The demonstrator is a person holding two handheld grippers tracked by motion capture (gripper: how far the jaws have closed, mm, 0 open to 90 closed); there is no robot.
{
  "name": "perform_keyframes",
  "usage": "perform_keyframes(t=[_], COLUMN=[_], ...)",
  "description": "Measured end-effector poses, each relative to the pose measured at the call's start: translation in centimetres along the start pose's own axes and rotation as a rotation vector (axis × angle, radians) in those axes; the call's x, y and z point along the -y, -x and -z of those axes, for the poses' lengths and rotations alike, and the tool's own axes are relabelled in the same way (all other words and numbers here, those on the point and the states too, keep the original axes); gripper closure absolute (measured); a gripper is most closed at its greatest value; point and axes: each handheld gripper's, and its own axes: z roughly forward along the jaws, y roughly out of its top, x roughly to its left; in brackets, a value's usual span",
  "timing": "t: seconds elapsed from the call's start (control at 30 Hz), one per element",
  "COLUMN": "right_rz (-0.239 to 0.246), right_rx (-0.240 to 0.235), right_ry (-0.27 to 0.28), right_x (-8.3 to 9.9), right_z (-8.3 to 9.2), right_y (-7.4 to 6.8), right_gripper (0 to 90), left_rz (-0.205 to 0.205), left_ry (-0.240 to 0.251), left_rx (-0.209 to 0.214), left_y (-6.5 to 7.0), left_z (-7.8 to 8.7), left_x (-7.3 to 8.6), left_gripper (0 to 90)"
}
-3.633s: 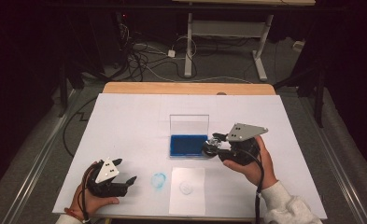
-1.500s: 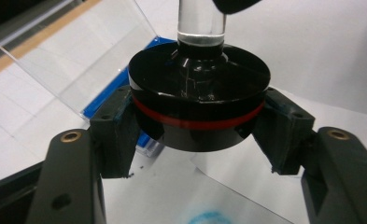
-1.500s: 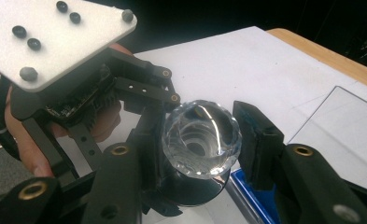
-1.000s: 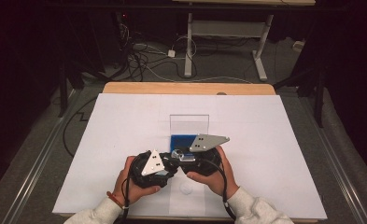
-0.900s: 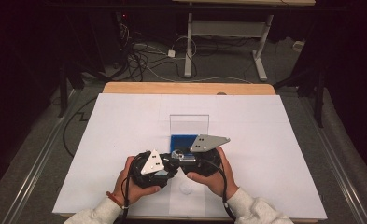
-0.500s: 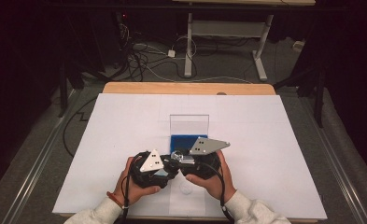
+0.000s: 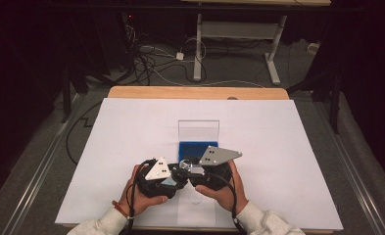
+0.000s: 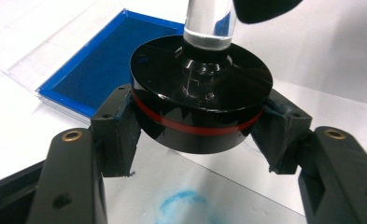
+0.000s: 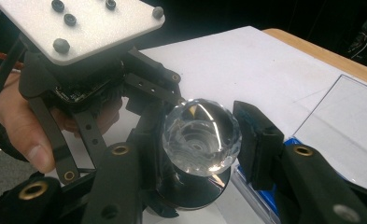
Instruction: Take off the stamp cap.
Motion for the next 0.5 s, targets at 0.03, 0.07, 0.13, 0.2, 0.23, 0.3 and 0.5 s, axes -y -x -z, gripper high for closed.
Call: perform_keyframes(t=[0.03, 0.07, 0.13, 0.2, 0.23, 0.3, 0.5], right_rz=[0.002, 0.002, 0.003, 0.032, 0.032, 0.045, 0.028], right_rx=[0.002, 0.002, 0.001, 0.011, 0.011, 0.009, 0.048], right_ry=[-0.001, 0.002, 0.003, 0.015, 0.015, 0.026, 0.038], right_x=[0.0, 0.1, 0.1, 0.1, 0.1, -0.3, -0.4], right_z=[0.0, 0.0, 0.0, 0.3, 0.3, 0.9, 1.7], right_y=[0.0, 0.0, 0.0, -0.2, -0.2, -0.5, 0.3], right_gripper=[57.2, 57.3, 57.3, 57.3, 57.3, 57.3, 57.3], left_rz=[-0.007, -0.007, 0.0, 0.071, 0.118, 0.092, 0.049], left_ry=[-0.007, -0.007, -0.005, 0.002, 0.018, 0.031, 0.009], left_rx=[-0.005, -0.005, 0.001, 0.003, -0.007, -0.068, -0.103], left_y=[0.0, 0.0, 0.0, -0.8, -1.6, -2.0, -1.9], left_z=[0.0, 0.0, -0.1, 0.0, 0.3, 1.3, 1.9], left_x=[0.0, 0.0, 0.0, 0.4, 0.8, 0.8, 0.9], left_gripper=[36.8, 36.8, 36.8, 37.1, 37.1, 37.1, 36.9])
